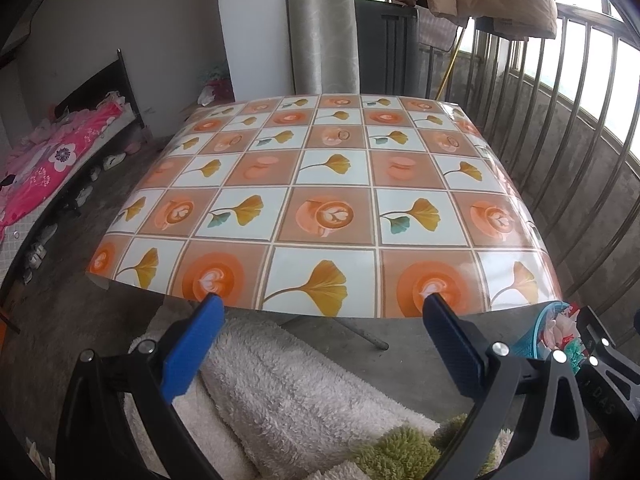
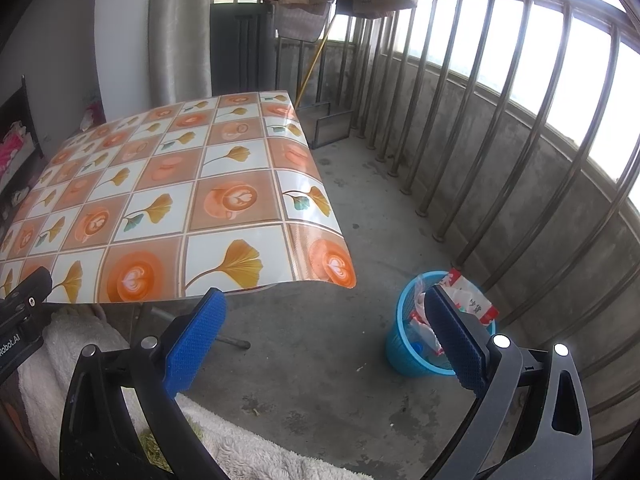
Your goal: Collect trash
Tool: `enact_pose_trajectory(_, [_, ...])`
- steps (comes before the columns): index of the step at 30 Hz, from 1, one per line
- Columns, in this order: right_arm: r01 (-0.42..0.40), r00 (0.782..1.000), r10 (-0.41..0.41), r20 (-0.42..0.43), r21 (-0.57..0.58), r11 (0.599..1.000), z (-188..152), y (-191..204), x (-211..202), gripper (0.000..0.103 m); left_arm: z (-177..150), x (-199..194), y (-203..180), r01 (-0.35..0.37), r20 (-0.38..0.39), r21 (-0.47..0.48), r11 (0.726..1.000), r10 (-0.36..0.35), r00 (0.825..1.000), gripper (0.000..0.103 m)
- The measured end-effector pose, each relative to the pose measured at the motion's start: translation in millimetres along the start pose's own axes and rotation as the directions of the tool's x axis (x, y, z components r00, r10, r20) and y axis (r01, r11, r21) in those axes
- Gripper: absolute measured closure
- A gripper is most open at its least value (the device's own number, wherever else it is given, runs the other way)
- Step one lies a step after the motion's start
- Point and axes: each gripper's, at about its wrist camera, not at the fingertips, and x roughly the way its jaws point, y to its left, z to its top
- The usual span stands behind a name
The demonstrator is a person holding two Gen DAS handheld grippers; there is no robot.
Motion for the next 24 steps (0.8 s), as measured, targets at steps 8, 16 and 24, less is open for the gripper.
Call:
enact_pose_trajectory(8, [0.000,1.000,0.000,0.000,0.000,1.000,0.1,-0.4,0.1,0.008,-2.0,-0.9,-1.5,-0.003,0.007,0.008,1.000,0.003,1.000,0.006])
enact_pose_trajectory(16, [-0.001,1.000,0.001,-0.001,0.000,1.000,-0.4,0.4,0.3,0.008,-2.1,-0.8,-1.8,-0.004,0.006,0.009,1.000,0.003,1.000,0.005])
enact_pose_trajectory(24, [-0.001,1.000,0.001,-0.001,0.001,1.000,-0.5,0.4,0.5,0.008,-2.2,-0.8,-2.4,-0.004,0.005,0.008,1.000,0.004,1.000,0.006])
